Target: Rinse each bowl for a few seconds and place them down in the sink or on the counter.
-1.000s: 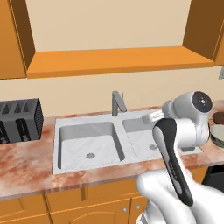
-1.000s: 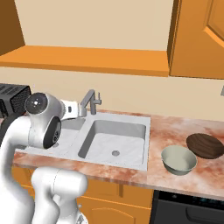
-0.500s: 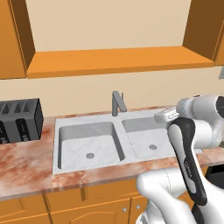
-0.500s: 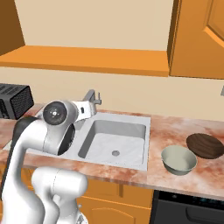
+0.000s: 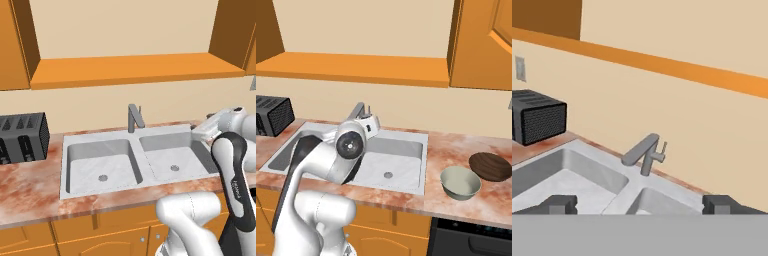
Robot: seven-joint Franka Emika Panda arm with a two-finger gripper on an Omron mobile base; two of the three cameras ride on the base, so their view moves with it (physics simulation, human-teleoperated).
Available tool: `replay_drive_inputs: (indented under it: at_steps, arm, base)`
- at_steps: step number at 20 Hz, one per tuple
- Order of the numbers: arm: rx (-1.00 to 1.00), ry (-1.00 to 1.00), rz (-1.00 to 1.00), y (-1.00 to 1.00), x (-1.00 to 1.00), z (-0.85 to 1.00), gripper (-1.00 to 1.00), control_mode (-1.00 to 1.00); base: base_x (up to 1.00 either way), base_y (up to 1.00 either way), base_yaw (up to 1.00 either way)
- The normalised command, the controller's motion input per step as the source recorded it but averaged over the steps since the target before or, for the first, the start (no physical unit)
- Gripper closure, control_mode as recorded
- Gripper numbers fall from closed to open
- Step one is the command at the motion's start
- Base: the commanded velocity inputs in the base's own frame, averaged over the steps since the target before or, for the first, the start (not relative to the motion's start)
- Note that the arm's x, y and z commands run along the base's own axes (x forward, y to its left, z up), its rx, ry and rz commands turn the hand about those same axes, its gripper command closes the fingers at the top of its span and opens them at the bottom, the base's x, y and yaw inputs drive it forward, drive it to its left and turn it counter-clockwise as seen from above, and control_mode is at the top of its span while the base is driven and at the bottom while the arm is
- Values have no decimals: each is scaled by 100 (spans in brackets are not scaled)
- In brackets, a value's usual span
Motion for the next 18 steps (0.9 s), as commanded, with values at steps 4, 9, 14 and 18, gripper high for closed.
replay_drive_inputs:
  at_steps: [4,9,14,18]
  arm:
    - [0,-18,12,-8,21,-25,-100,-100]
    - [0,-14,5,0,27,-22,-100,-100]
    - [0,-6,3,0,36,-11,-100,-100]
    - [4,0,3,0,44,-14,-100,-100]
  base:
    - [0,0,0]
    - [0,0,0]
    - [0,0,0]
    - [0,0,0]
